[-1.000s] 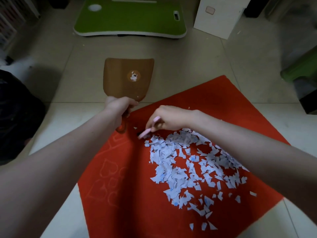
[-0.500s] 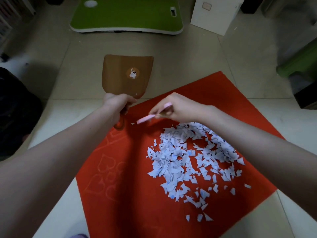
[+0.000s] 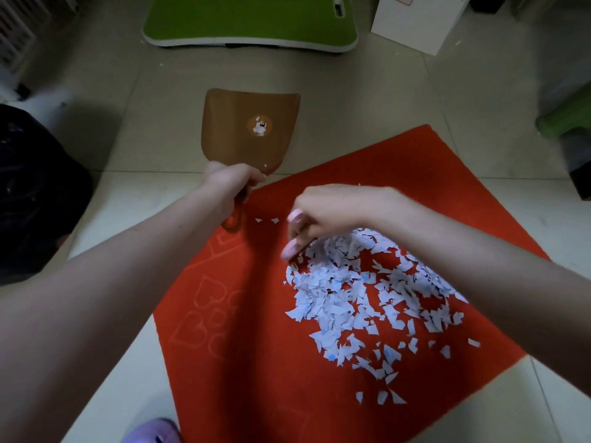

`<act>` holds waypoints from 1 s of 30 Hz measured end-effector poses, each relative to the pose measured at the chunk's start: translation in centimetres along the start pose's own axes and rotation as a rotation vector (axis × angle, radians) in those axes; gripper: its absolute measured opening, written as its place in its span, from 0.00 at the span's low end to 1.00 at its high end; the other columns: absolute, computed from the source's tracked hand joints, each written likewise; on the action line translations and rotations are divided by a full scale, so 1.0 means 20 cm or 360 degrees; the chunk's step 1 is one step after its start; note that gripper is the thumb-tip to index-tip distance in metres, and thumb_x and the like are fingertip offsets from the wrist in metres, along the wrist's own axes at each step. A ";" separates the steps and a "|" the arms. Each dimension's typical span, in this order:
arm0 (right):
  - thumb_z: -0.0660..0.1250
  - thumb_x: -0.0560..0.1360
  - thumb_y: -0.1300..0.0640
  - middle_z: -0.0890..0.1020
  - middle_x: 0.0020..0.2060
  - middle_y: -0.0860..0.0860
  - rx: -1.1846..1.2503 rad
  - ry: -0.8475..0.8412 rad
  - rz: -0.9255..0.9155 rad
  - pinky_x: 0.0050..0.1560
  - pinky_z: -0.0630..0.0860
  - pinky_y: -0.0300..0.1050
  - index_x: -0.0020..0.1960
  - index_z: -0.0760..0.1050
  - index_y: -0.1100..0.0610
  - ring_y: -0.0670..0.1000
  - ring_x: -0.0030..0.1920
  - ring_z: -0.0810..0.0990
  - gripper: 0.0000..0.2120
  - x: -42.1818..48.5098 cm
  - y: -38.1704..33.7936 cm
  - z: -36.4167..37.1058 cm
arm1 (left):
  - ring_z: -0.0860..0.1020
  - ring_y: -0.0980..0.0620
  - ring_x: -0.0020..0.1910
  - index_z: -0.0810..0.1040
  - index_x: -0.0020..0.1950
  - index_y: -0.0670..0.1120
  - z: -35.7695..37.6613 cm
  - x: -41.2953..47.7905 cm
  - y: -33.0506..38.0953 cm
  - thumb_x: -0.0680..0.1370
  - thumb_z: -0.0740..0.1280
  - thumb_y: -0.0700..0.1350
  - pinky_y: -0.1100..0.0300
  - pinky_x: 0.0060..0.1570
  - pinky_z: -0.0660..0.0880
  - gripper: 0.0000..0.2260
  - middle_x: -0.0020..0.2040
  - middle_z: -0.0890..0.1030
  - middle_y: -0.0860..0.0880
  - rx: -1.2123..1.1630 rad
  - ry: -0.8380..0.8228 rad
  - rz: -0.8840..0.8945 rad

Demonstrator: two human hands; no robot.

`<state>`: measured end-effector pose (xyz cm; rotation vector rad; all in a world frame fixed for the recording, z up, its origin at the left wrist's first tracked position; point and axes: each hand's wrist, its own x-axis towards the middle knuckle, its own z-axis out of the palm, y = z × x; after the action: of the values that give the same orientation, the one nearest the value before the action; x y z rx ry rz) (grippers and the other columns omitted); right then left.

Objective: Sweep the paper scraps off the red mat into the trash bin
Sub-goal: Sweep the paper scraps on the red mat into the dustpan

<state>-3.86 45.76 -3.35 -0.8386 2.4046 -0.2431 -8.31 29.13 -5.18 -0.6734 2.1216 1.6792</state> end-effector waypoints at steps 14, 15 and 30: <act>0.63 0.77 0.62 0.84 0.44 0.57 0.1724 0.1502 0.0787 0.47 0.78 0.36 0.54 0.79 0.60 0.46 0.39 0.82 0.09 0.18 -0.02 0.28 | 0.67 0.54 0.21 0.67 0.34 0.43 0.04 -0.05 0.02 0.70 0.71 0.33 0.64 0.23 0.64 0.14 0.28 0.70 0.47 -0.0008 0.0029 0.0042; 0.63 0.77 0.63 0.84 0.44 0.57 0.1841 0.1560 0.0817 0.50 0.79 0.41 0.54 0.79 0.61 0.49 0.42 0.83 0.09 0.23 -0.04 0.30 | 0.67 0.53 0.24 0.67 0.34 0.43 0.03 -0.05 0.02 0.70 0.71 0.33 0.62 0.26 0.64 0.14 0.29 0.70 0.47 -0.0013 0.0041 0.0042; 0.60 0.76 0.56 0.84 0.45 0.49 0.1059 0.1547 0.0752 0.52 0.76 0.46 0.53 0.78 0.52 0.51 0.47 0.81 0.10 0.04 -0.14 0.27 | 0.67 0.53 0.24 0.68 0.35 0.44 -0.01 -0.03 0.04 0.68 0.72 0.33 0.66 0.22 0.63 0.13 0.29 0.72 0.47 -0.0022 -0.0011 0.0068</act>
<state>0.16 43.17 -7.16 0.2500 2.9284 -1.4115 -8.27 29.06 -4.26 -0.6297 2.1361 1.7175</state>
